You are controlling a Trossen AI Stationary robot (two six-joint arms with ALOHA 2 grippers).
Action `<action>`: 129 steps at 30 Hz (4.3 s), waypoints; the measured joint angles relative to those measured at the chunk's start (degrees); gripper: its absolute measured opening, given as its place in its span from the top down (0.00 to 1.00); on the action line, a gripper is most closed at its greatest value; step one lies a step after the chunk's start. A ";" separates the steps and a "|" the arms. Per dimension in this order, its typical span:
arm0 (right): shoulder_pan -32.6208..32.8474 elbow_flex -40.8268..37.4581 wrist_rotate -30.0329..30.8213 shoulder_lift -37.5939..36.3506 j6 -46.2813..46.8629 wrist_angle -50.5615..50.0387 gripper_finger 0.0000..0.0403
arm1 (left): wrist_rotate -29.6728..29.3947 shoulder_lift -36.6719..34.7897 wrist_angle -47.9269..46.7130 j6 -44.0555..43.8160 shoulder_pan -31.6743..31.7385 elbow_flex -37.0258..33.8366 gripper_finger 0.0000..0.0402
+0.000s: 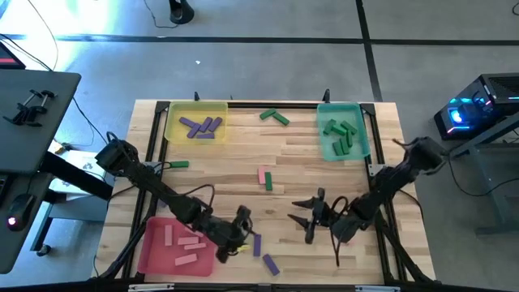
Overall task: Sort blocks
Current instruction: Put the purple wooden block into the yellow bin
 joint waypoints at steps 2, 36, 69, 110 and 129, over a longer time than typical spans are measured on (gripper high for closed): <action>0.47 0.00 0.02 1.62 0.14 1.66 0.52 | 4.87 0.00 -2.90 6.95 0.00 0.00 0.54; 0.51 0.00 1.84 3.42 1.45 5.80 0.52 | 24.04 13.84 -9.31 19.42 9.75 17.03 0.53; 0.44 0.00 1.75 3.42 2.77 4.48 0.52 | 32.68 23.15 -14.37 22.23 14.35 17.20 0.58; 1.44 -0.02 5.84 3.40 4.51 2.83 0.52 | -19.33 -24.32 -34.26 -16.79 49.62 -1.24 0.81; 0.79 -0.02 4.68 3.40 5.60 2.40 0.52 | 2.66 -8.09 -47.00 -11.87 78.23 0.11 0.81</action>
